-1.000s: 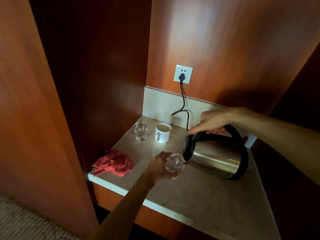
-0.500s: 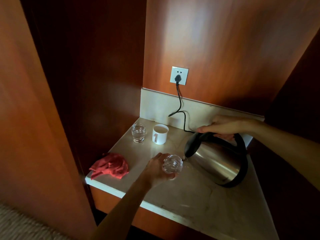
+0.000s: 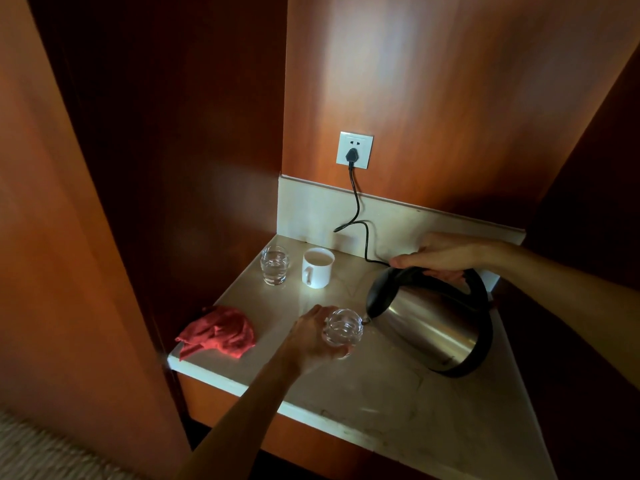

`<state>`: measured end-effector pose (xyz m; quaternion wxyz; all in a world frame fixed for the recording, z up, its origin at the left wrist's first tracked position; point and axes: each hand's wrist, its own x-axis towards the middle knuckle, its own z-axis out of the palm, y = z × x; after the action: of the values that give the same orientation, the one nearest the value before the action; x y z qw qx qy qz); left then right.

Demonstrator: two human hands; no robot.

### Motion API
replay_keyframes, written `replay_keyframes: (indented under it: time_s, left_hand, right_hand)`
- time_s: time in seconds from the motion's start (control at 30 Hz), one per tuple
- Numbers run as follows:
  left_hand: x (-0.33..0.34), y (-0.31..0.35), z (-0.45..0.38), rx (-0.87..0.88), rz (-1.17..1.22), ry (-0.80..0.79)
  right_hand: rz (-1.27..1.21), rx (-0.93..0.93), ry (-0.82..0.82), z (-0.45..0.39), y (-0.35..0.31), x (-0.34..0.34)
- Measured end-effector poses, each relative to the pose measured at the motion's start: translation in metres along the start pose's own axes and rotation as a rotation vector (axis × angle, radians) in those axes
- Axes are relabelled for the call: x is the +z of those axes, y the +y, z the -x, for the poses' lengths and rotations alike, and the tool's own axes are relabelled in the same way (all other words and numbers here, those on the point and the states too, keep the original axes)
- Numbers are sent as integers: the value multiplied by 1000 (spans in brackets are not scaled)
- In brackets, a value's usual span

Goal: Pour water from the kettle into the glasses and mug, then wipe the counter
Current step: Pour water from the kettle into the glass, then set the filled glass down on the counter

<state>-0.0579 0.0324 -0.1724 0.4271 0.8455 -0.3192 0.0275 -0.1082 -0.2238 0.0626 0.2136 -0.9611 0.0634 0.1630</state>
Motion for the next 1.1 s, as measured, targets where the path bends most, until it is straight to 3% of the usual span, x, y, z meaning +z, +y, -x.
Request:
replay_keyframes:
  time_s: [0.2, 0.4, 0.53, 0.8, 1.1]
  left_hand:
    - [-1, 2, 0, -4, 4, 13]
    - [0, 1, 1, 8, 28, 15]
    - [1, 2, 1, -4, 35, 11]
    - [3, -2, -3, -29, 16, -8]
    - [6, -4, -4, -75, 19, 14]
  right_hand:
    - [-172, 29, 68, -5, 20, -8]
    - [-750, 96, 584, -18, 71, -1]
    - [-954, 209, 808, -37, 84, 29]
    - [-1095, 260, 948, -59, 112, 68]
    - [-1034, 229, 941, -67, 129, 67]
